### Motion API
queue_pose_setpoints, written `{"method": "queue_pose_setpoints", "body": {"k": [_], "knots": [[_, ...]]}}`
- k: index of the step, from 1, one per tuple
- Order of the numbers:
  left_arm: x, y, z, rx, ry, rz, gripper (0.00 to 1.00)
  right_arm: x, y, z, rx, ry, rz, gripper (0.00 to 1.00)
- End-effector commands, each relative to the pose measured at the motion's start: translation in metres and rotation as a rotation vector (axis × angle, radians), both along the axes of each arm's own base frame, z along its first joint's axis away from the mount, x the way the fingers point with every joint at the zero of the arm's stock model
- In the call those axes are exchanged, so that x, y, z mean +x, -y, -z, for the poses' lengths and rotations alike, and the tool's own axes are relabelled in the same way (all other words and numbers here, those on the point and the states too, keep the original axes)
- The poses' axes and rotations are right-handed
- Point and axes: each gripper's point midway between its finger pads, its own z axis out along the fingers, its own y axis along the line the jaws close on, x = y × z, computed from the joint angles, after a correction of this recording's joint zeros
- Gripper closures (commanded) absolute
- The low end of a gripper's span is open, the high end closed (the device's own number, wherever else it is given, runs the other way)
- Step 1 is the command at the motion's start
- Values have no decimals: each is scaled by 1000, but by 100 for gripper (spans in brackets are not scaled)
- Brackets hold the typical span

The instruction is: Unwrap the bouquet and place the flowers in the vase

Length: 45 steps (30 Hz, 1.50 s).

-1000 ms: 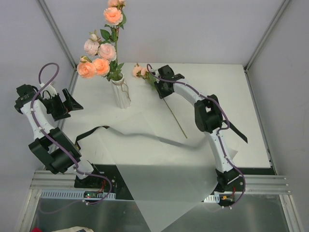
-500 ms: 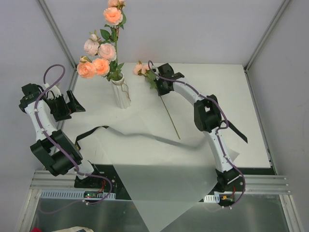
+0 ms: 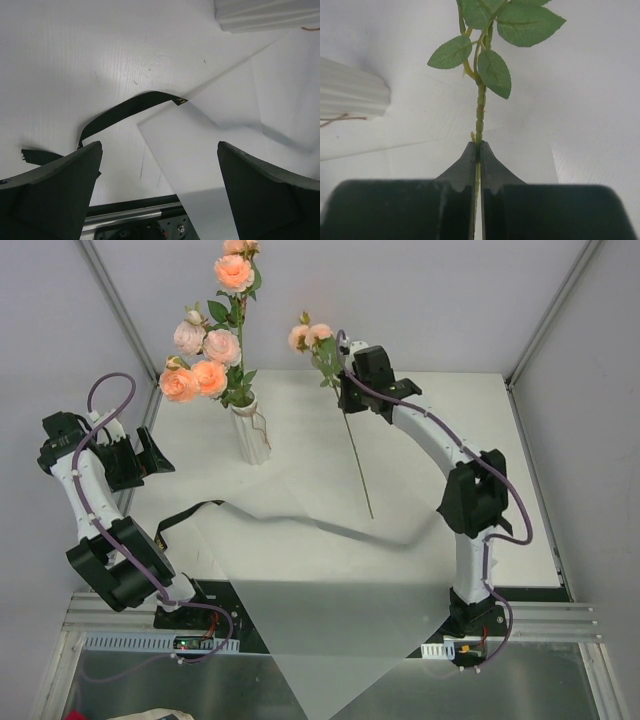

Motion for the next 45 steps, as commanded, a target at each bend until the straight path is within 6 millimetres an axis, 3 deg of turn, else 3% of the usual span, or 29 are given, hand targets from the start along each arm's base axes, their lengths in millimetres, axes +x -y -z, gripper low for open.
{"method": "queue_pose_setpoints", "body": {"k": [1,2,4,5,6,10,18,20,21,22,23,25,35,39,45], "knots": [[-2,3,-22,38,48,17,1,-17,2,-49,54,30,19,99],[-3,3,-21,39,47,19,1,-27,5,-27,25,-23,24,99],[-4,6,-21,30,48,26,1,-40,6,-5,12,-71,21,99],[-4,6,-21,29,50,27,1,-52,11,22,-10,-128,29,99],[-3,6,-19,24,46,29,1,-58,12,31,-23,-146,27,99],[-2,6,-20,20,48,28,1,-71,17,59,-60,-188,50,99],[1,8,-31,15,78,28,1,-72,15,85,-147,-225,60,99],[1,8,-34,17,83,33,1,-70,12,93,-174,-261,37,91],[1,8,-35,19,87,35,1,-70,11,96,-181,-279,28,82],[1,8,-36,22,86,35,1,-77,14,112,-220,-337,24,67],[0,7,-36,27,87,36,1,-69,10,104,-217,-323,20,63],[0,8,-36,26,86,35,1,-71,12,114,-250,-353,20,54],[2,11,-47,12,115,41,1,-66,20,122,-299,-366,32,52],[1,11,-44,18,108,43,1,-64,20,129,-301,-379,25,57],[0,8,-44,32,100,33,1,-64,17,142,-301,-404,26,77]]}}
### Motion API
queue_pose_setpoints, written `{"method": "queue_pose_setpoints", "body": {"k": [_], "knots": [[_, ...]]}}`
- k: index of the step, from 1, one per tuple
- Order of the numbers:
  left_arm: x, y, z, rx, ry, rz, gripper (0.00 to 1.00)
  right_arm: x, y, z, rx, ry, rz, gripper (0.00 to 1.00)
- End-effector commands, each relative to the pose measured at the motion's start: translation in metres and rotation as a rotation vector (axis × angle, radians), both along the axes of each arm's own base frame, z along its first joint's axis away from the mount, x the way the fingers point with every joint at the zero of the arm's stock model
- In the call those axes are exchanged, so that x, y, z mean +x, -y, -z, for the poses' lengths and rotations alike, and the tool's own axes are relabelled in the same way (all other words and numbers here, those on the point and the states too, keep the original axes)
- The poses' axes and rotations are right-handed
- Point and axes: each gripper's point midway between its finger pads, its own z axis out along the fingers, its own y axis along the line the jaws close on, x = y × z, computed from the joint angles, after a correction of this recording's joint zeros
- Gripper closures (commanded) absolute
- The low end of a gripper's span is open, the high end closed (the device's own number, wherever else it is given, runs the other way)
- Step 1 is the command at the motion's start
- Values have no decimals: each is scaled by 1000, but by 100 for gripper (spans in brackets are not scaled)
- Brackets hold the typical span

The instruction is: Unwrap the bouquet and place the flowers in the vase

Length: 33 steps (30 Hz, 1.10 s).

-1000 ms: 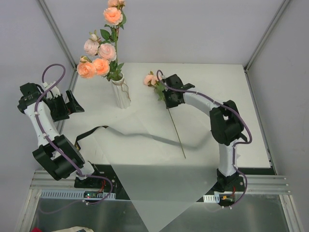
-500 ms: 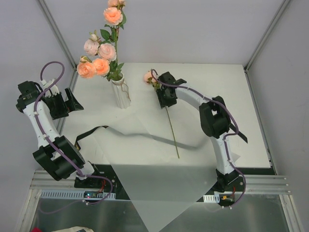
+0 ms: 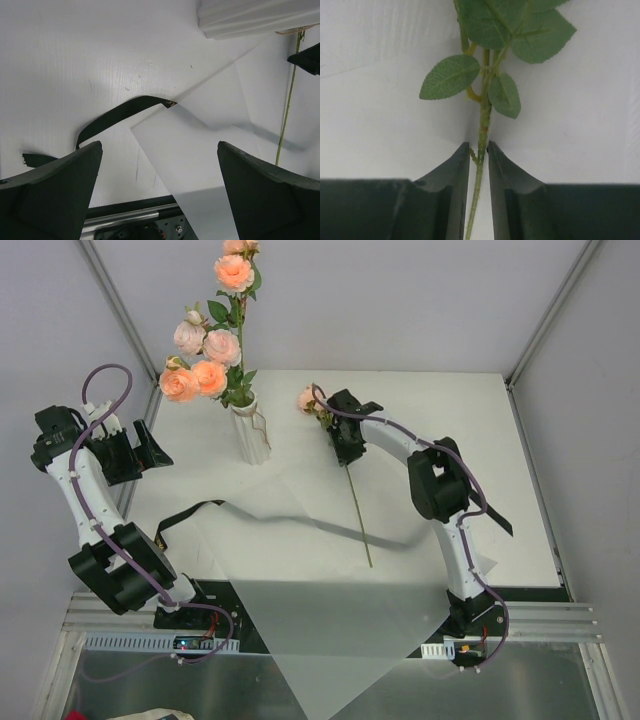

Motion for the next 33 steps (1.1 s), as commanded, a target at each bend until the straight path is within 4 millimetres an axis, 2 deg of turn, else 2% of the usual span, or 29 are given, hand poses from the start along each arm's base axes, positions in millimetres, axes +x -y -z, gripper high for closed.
{"method": "queue_pose_setpoints", "body": {"k": [1,4,8,10,11,12,14,15,17,19,21,22,23,24,25,26,27,28,29,30,31,32,33], "knots": [[-3,3,-18,31,41,10,1,1,2,5,-14,-23,9,78],[-3,3,-23,39,48,12,1,2,2,9,-14,-28,17,82],[-4,3,-27,43,52,8,1,5,0,4,3,-22,30,89],[-4,3,-29,45,55,8,1,8,-2,-8,33,-8,42,98],[-4,3,-30,46,54,7,1,9,-2,-15,51,-2,53,99],[-4,3,-30,48,54,7,1,13,-7,-34,99,31,59,99],[-4,3,-30,49,52,7,1,17,-13,-61,171,65,59,99],[-4,2,-30,50,51,7,1,22,-18,-94,232,123,57,99],[-5,3,-32,48,52,9,1,28,-19,-131,296,186,54,99],[-6,5,-36,45,59,10,1,34,-24,-193,420,267,61,99],[-6,8,-37,36,66,13,1,33,-26,-242,510,329,40,99],[-7,8,-38,34,68,10,1,37,-26,-278,565,395,36,99],[-6,9,-38,29,72,14,1,35,-27,-298,601,428,23,99],[-7,9,-37,25,66,12,1,30,-30,-335,672,499,-15,99],[-7,9,-38,25,66,12,1,27,-31,-357,714,549,-36,99],[-7,10,-38,22,63,11,1,24,-33,-368,755,571,-45,99],[-7,9,-38,24,63,10,1,13,-34,-416,852,690,-100,99],[-7,9,-38,26,62,8,1,7,-36,-436,903,746,-123,99],[-6,9,-39,22,61,6,1,5,-38,-430,929,752,-126,99],[-6,9,-39,22,63,7,1,-10,-35,-485,1034,928,-194,99],[-6,9,-39,19,64,7,1,-19,-40,-498,1074,986,-229,99],[-5,10,-41,15,67,9,1,-23,-43,-498,1086,1037,-259,99],[-5,11,-41,7,70,10,1,-39,-39,-536,1164,1198,-316,99]]}}
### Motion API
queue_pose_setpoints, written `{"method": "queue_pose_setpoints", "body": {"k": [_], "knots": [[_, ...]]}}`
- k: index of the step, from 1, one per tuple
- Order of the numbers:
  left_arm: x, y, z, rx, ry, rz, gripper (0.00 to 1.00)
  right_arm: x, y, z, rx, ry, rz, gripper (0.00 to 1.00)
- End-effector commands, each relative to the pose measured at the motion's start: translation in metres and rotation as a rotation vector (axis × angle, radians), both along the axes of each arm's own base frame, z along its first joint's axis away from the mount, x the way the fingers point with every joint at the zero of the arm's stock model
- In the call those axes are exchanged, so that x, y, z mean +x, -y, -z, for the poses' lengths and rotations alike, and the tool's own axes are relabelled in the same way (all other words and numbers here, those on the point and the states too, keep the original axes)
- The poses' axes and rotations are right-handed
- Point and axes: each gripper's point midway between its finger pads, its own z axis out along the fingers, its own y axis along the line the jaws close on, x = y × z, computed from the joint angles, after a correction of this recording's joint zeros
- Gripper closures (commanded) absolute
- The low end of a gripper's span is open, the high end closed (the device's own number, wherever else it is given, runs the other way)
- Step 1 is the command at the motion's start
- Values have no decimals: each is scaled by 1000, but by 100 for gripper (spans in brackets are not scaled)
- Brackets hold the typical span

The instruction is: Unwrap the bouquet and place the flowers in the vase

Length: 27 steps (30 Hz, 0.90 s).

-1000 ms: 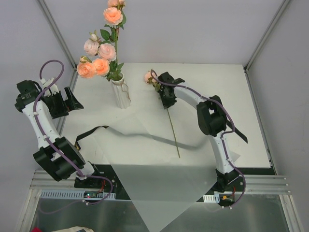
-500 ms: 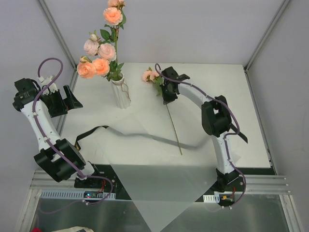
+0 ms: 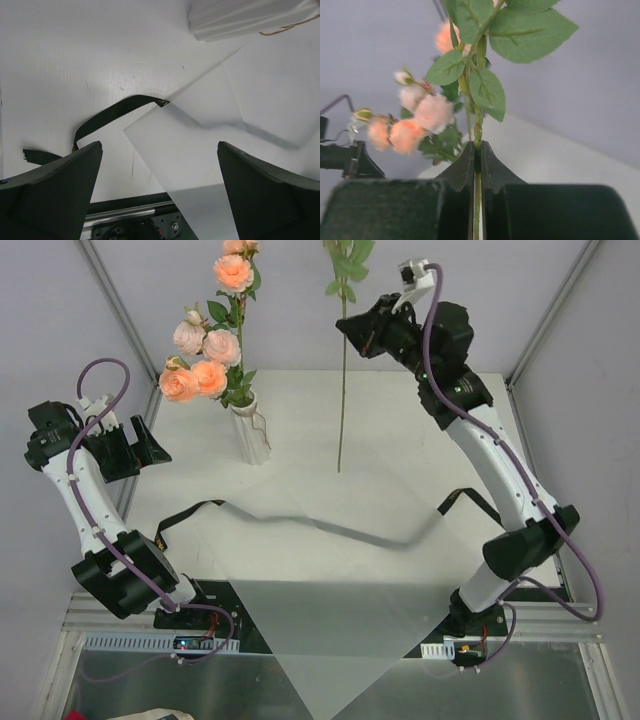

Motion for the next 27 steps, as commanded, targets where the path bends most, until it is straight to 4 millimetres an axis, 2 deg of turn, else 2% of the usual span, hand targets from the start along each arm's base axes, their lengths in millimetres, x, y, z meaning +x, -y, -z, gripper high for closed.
{"method": "queue_pose_setpoints", "body": {"k": [1,2,4,5,6,7,8,9,10,11,13,14,20,27], "knots": [[0,6,-19,-8,42,9,1,-55,-19,-118,294,523,-136,99],[0,7,-18,-13,40,11,1,-68,-15,-145,378,659,-141,99],[1,8,-18,-22,43,14,1,-83,-21,-162,456,751,-162,99],[0,9,-17,-26,43,15,1,-82,-27,-166,484,799,-167,99],[1,8,-17,-28,43,17,1,-89,-26,-185,510,848,-168,99],[1,10,-17,-32,45,23,1,-91,-32,-191,524,861,-177,99],[1,10,-18,-31,48,24,1,-77,-45,-181,514,842,-184,99],[1,10,-17,-31,49,28,1,-83,-45,-195,540,875,-187,99],[1,10,-17,-30,49,28,1,-82,-50,-194,545,881,-193,99],[1,11,-18,-31,53,32,1,-71,-60,-184,545,873,-192,99],[0,12,-18,-29,59,41,1,-67,-66,-184,547,889,-183,99],[0,12,-17,-30,60,44,1,-59,-74,-175,538,875,-180,99],[2,13,-18,-34,68,56,1,-42,-90,-151,518,851,-169,99],[2,13,-15,-38,63,62,1,-31,-103,-138,494,834,-169,99]]}}
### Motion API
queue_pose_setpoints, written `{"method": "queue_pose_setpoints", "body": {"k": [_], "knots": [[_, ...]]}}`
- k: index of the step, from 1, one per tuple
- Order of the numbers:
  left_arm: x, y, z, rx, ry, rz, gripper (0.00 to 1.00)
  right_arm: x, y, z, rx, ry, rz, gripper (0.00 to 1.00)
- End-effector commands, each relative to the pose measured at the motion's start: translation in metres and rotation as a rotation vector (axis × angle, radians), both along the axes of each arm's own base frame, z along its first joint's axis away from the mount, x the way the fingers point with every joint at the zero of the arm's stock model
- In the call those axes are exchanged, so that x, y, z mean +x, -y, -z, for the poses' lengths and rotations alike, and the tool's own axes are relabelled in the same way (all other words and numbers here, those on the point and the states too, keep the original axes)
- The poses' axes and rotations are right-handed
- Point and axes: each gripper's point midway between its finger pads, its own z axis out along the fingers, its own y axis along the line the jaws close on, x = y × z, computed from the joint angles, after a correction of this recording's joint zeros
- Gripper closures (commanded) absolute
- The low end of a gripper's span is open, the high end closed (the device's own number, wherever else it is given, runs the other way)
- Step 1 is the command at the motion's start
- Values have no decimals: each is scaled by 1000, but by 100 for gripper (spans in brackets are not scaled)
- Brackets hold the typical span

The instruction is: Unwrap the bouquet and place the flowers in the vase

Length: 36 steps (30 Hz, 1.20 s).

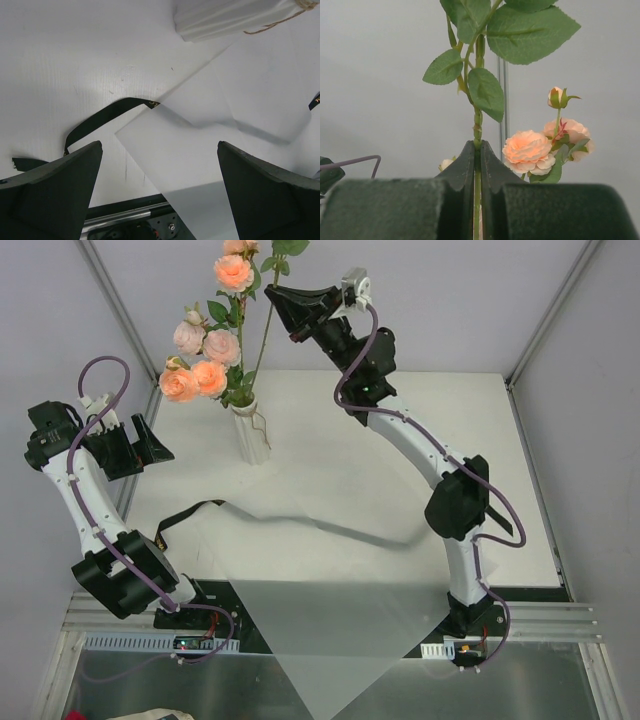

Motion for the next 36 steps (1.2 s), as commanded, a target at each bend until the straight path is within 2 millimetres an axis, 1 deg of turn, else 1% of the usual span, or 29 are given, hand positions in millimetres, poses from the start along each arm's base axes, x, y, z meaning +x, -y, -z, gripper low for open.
{"method": "queue_pose_setpoints", "body": {"k": [1,2,4,5,7,8,9,12,13,14,16,18,19,21,22,24,25,27,28,29,30,31,33,34,35,36], "knots": [[-1,5,-8,3,28,33,1,-25,14,-46,90,138,14,99],[-2,5,-7,4,28,35,1,-21,8,-40,76,128,13,99],[-3,5,-6,7,26,35,1,-19,3,-37,60,125,16,99],[-3,6,-5,5,25,37,1,-14,-6,-26,34,103,9,99],[-4,7,-6,-1,27,39,1,-12,-15,-18,-4,110,13,99],[-5,11,-8,-19,33,48,1,-5,-24,-4,-36,83,6,99],[-6,14,-9,-26,39,60,1,-3,-28,2,-46,76,1,99],[-7,15,-9,-25,40,67,1,3,-42,28,-87,25,-24,99],[-8,15,-8,-22,36,68,1,4,-44,34,-98,14,-27,99],[-8,15,-7,-20,34,69,1,6,-50,48,-129,-4,-34,99],[-9,15,-5,-16,30,70,1,10,-57,64,-155,-31,-41,99],[-9,16,-4,-26,28,70,1,10,-63,76,-166,-59,-66,99],[-9,16,-4,-29,28,72,1,14,-66,86,-184,-75,-69,99],[-9,17,-5,-32,30,69,1,11,-73,94,-195,-102,-101,99],[-9,17,-6,-31,33,70,1,13,-76,102,-209,-119,-106,99],[-10,17,-7,-28,37,70,1,12,-81,106,-223,-131,-113,99],[-10,17,-7,-24,40,70,1,15,-86,116,-247,-158,-116,94],[-10,17,-8,-21,41,69,1,15,-90,121,-267,-177,-118,84],[-10,17,-9,-20,44,71,1,16,-91,127,-279,-197,-122,74],[-10,17,-9,-20,46,70,1,15,-92,131,-281,-216,-124,68],[-10,18,-10,-21,47,71,1,14,-90,134,-283,-231,-124,61],[-10,18,-10,-21,47,71,1,9,-86,141,-301,-250,-126,48],[-9,18,-11,-25,51,73,1,1,-78,143,-317,-251,-124,39],[-9,18,-12,-25,55,71,1,-7,-70,150,-344,-263,-117,27],[-9,18,-13,-27,57,73,1,-11,-65,151,-367,-245,-101,21],[-8,18,-13,-27,58,74,1,-14,-60,155,-387,-252,-94,15]]}}
